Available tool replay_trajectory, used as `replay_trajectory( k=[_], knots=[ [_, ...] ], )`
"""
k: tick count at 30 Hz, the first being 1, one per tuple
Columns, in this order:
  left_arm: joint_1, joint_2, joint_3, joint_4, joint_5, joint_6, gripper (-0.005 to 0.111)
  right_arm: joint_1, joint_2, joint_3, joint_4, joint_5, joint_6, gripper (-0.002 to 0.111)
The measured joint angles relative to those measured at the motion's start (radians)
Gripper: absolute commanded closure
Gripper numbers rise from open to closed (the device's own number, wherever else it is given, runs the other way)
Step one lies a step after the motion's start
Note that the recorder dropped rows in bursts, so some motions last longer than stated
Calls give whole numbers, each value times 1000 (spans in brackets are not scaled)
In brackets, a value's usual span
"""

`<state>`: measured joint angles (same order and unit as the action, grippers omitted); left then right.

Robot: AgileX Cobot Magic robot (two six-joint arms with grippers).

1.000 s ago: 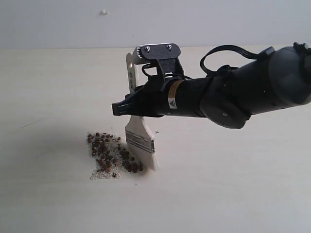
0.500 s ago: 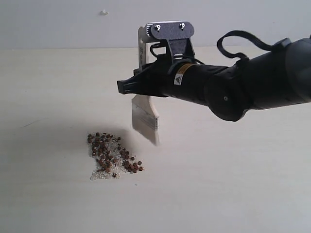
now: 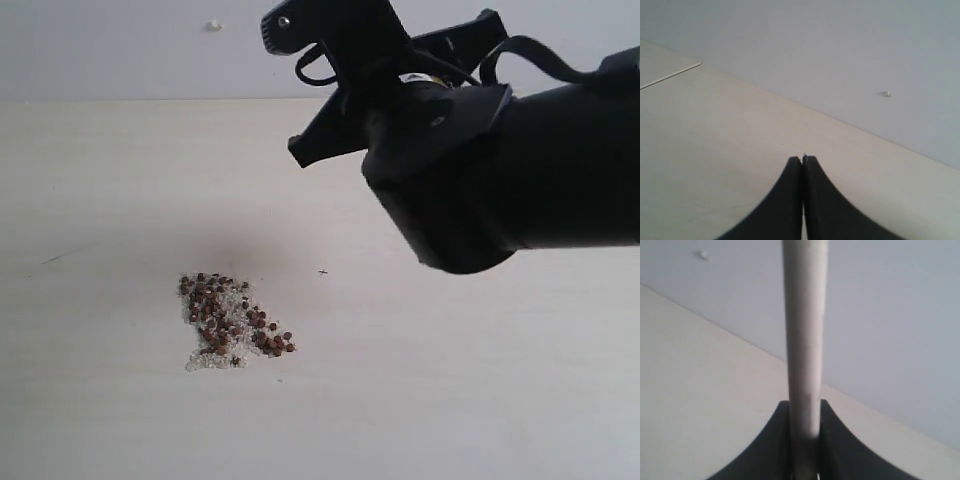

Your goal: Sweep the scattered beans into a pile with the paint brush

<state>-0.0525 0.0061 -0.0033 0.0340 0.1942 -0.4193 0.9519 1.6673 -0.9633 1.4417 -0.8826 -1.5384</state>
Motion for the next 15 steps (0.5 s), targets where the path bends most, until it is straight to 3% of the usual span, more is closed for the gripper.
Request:
replay_trajectory(
  k=[4,9,15],
  knots=[
    [0,0,0,0,0,0,107,62,10,51,64,-59,155,108],
    [0,0,0,0,0,0,107,143,97,103,13,-53,472,108],
    [0,0,0,0,0,0,107,216,229,103,-62,-57,691,108]
  ],
)
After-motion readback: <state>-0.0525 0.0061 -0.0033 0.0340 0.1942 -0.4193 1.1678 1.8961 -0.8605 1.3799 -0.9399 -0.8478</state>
